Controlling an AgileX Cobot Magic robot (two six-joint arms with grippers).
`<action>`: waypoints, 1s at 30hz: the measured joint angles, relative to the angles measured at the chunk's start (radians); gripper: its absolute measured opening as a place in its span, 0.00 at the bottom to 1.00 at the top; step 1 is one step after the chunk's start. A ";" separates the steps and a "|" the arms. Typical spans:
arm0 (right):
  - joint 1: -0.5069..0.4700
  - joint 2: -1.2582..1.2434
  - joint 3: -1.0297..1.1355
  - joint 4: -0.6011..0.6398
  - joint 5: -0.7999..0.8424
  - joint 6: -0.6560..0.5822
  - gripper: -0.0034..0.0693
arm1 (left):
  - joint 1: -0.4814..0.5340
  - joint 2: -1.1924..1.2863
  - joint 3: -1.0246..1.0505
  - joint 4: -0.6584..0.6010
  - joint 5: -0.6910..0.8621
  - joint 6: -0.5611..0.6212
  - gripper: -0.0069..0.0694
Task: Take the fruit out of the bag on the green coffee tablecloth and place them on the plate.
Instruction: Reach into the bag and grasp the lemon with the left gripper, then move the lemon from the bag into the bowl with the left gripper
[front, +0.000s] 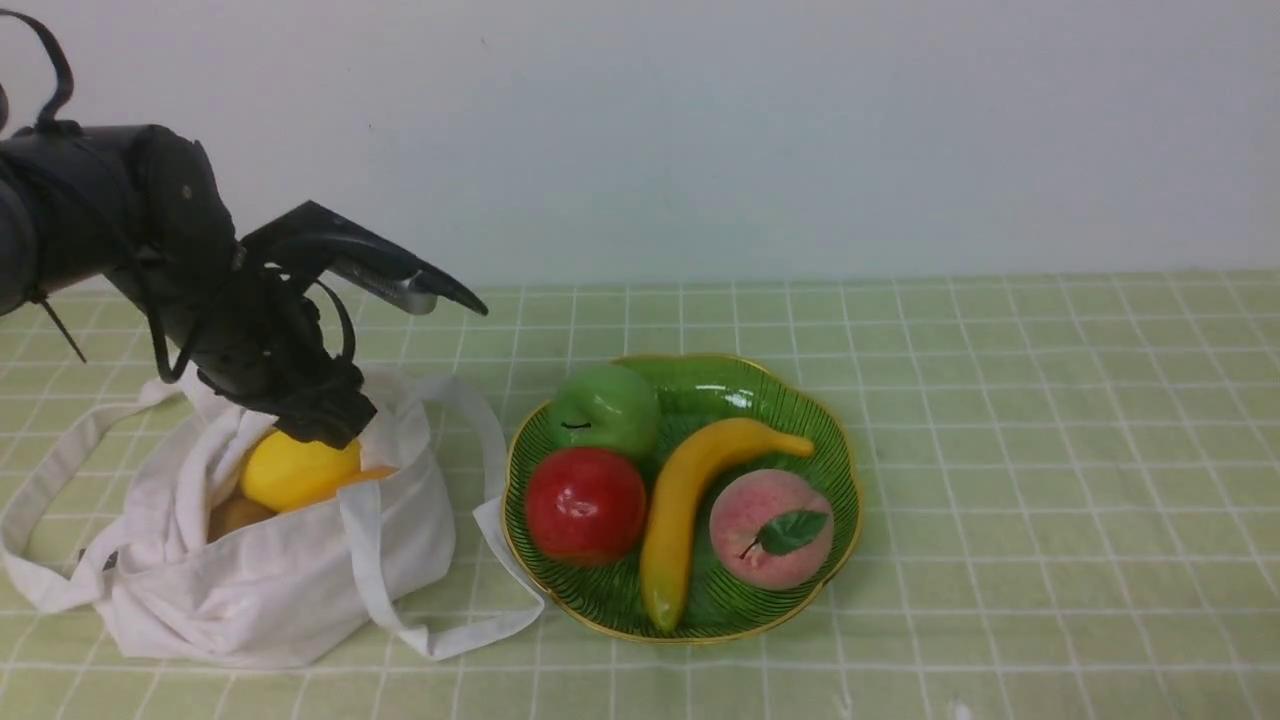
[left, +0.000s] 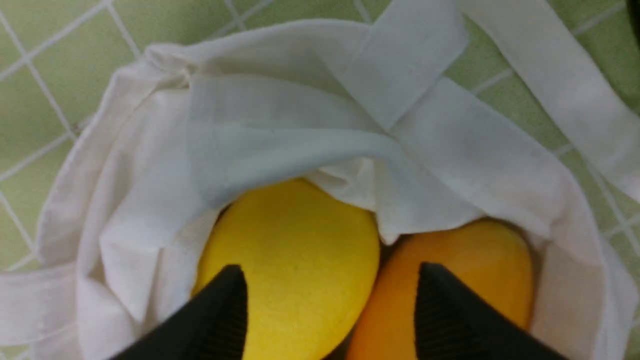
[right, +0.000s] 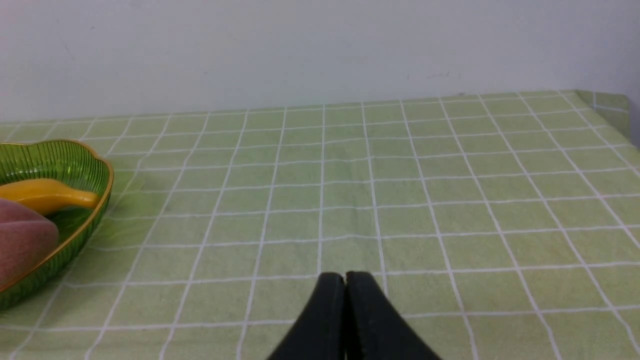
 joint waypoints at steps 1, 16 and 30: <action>0.000 0.000 0.000 0.000 0.000 0.000 0.03 | 0.000 0.014 0.000 0.001 -0.002 0.003 0.72; 0.000 0.000 0.000 0.000 0.000 0.000 0.03 | 0.000 0.119 -0.017 0.152 -0.072 0.002 0.83; 0.000 0.000 0.000 0.000 0.000 0.000 0.03 | -0.003 0.095 -0.047 0.227 0.120 -0.136 0.77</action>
